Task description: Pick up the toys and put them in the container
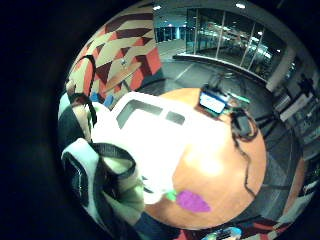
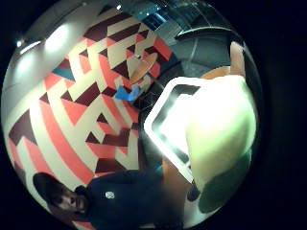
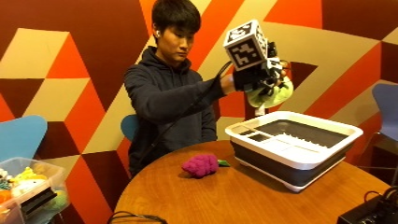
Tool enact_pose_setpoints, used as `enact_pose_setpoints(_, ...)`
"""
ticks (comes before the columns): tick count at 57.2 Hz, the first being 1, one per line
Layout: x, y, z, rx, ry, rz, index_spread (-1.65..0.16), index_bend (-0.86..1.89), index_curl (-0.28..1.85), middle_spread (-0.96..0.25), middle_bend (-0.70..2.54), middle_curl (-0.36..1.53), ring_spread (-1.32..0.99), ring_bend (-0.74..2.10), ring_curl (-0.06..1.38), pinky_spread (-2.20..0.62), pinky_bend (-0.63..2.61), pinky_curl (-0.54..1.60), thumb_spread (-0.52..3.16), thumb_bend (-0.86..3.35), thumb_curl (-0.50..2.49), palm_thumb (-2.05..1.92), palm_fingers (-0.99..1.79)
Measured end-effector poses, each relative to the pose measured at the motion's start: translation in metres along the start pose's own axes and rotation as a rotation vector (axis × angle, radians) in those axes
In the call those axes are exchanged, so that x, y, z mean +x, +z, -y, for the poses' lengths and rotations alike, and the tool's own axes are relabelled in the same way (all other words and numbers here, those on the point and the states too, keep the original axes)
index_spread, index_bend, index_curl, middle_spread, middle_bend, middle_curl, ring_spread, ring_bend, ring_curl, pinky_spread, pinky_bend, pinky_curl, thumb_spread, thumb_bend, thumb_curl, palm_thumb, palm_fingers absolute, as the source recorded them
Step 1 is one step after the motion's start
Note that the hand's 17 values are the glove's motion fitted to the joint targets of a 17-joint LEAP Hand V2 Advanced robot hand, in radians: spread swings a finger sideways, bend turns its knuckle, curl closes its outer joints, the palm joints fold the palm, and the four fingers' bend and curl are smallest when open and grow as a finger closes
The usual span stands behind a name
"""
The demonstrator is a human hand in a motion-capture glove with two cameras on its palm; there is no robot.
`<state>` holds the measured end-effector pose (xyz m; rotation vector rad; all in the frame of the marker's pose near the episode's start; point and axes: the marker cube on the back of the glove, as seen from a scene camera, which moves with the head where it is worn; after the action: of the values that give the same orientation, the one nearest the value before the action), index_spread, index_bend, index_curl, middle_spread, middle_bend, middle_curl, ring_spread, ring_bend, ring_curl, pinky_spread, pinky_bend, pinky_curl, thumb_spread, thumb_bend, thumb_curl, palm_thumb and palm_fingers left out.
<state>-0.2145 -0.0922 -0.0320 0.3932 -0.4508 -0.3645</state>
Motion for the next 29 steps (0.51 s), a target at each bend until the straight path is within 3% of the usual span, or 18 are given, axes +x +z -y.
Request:
enact_pose_setpoints(7, -0.021, 0.048, 0.019, -0.108, -0.008, -0.058, -0.5, 0.74, 1.02, -0.27, 1.13, 0.84, -0.4, 1.4, 0.71, -0.42, 1.24, 0.56, -0.4, 0.39, 0.78, 0.75, 0.87)
enact_pose_setpoints(11, -0.024, 0.074, 0.025, -0.234, 0.013, -0.079, -0.49, 0.6, 1.04, -0.27, 1.07, 0.84, -0.39, 1.39, 0.71, -0.41, 1.26, 0.56, -0.31, 0.33, 0.79, 0.7, 0.7)
enact_pose_setpoints(14, -0.026, 0.091, 0.022, -0.351, 0.006, -0.079, -0.44, 0.32, 0.97, -0.24, 0.86, 0.78, -0.35, 1.33, 0.69, -0.35, 1.32, 0.57, -0.01, 0.26, 0.8, 0.58, 0.23)
enact_pose_setpoints(16, -0.027, 0.1, 0.019, -0.399, -0.009, -0.087, -0.41, 0.28, 0.95, -0.2, 0.76, 0.75, -0.31, 1.24, 0.69, -0.3, 1.33, 0.59, 0.16, 0.22, 0.79, 0.52, -0.04)
enact_pose_setpoints(18, -0.026, 0.103, 0.017, -0.419, -0.02, -0.081, -0.4, 0.23, 0.88, -0.15, 0.6, 0.68, -0.23, 1.0, 0.62, -0.22, 1.31, 0.56, 0.33, 0.15, 0.75, 0.42, -0.37)
enact_pose_setpoints(23, -0.023, 0.094, 0.014, -0.402, -0.028, -0.057, -0.36, 0.13, 0.75, -0.06, 0.4, 0.58, -0.13, 0.63, 0.47, -0.11, 1.23, 0.48, 0.64, 0.07, 0.66, 0.3, -0.43)
enact_pose_setpoints(29, -0.013, 0.065, 0.004, -0.388, -0.015, -0.039, -0.32, 0.12, 0.66, -0.02, 0.27, 0.52, -0.06, 0.44, 0.38, -0.03, 1.11, 0.43, 0.88, 0.03, 0.59, 0.27, -0.29)
